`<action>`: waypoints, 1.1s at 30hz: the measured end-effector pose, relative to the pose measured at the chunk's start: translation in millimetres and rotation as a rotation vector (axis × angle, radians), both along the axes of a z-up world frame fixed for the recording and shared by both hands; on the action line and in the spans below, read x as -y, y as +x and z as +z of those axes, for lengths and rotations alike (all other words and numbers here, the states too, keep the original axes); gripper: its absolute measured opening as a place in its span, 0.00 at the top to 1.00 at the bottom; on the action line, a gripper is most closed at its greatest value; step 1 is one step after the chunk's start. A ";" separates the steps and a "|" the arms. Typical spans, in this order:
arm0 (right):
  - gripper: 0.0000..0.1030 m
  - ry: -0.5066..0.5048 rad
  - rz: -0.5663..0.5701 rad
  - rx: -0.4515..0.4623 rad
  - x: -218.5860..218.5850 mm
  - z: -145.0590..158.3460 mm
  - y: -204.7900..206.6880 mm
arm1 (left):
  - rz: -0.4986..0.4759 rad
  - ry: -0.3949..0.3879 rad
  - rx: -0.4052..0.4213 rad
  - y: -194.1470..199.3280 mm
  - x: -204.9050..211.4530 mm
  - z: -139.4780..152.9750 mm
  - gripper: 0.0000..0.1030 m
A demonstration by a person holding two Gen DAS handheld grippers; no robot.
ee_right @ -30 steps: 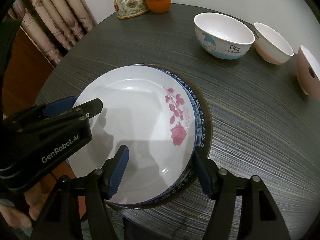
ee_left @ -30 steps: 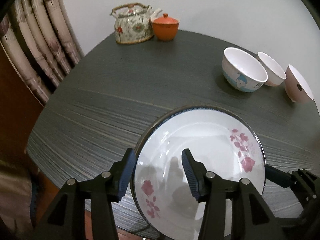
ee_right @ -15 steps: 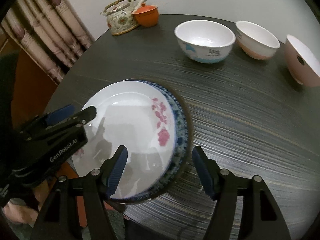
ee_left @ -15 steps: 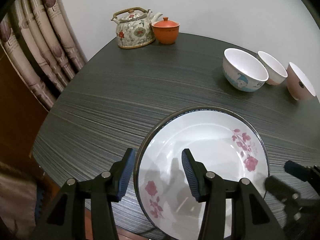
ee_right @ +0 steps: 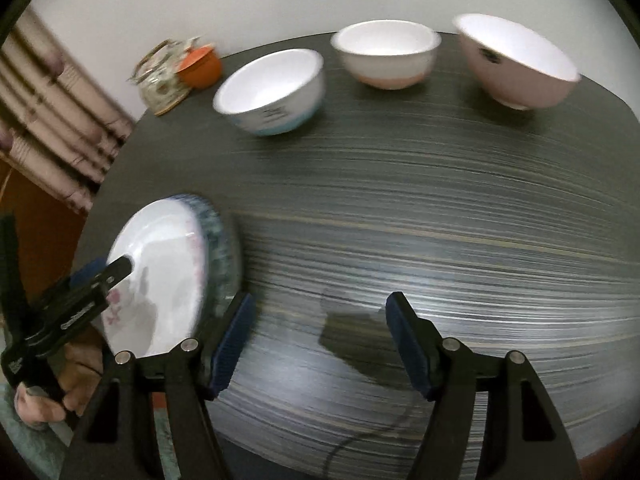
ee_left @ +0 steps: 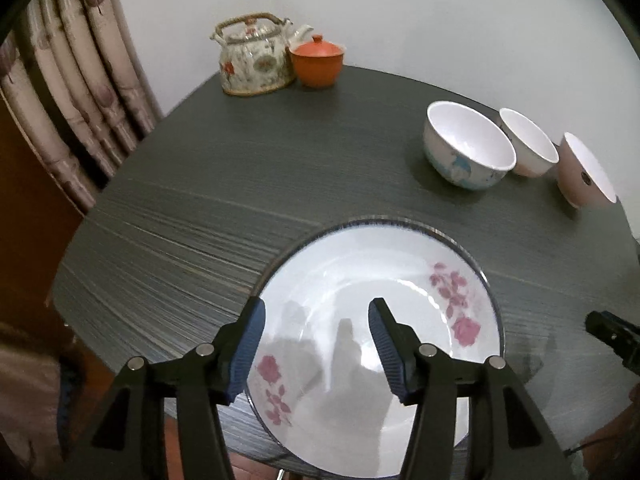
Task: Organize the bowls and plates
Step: 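Open the right tool and withdraw it from the plate stack, then move the right tool to the large pink bowl and grip its rim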
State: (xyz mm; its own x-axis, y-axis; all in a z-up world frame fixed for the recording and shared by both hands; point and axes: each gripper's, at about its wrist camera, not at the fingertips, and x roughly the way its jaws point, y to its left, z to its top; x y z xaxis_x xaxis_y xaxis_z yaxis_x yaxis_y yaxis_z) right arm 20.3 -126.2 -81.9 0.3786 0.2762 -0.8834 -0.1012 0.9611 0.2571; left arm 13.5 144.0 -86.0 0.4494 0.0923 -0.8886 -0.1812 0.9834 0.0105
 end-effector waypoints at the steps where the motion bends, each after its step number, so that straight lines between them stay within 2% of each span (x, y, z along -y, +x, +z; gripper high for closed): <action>1: 0.36 -0.001 -0.011 0.005 10.6 2.3 2.5 | -0.005 -0.002 0.001 1.3 3.0 3.6 0.46; 7: 0.36 -0.022 -0.087 -0.004 67.2 5.8 17.9 | -0.085 -0.016 -0.029 27.1 42.2 25.0 0.44; 11: 0.36 -0.023 -0.136 -0.002 104.8 13.5 30.4 | -0.159 -0.044 -0.040 55.5 83.1 34.4 0.44; 17: 0.36 -0.038 -0.199 0.016 159.6 35.0 61.7 | -0.238 -0.155 -0.062 110.5 150.0 47.7 0.44; 20: 0.36 -0.054 -0.231 0.017 185.8 42.0 80.3 | -0.260 -0.186 -0.079 135.2 179.6 48.7 0.44; 24: 0.36 -0.045 -0.267 0.016 214.1 45.9 105.0 | -0.278 -0.244 -0.112 168.1 218.6 47.0 0.44; 30: 0.36 0.030 -0.308 0.010 244.7 41.3 143.9 | -0.237 -0.395 -0.206 208.8 250.5 27.8 0.44; 33: 0.36 0.046 -0.325 0.007 252.3 37.8 159.6 | -0.220 -0.441 -0.225 220.8 259.3 21.0 0.44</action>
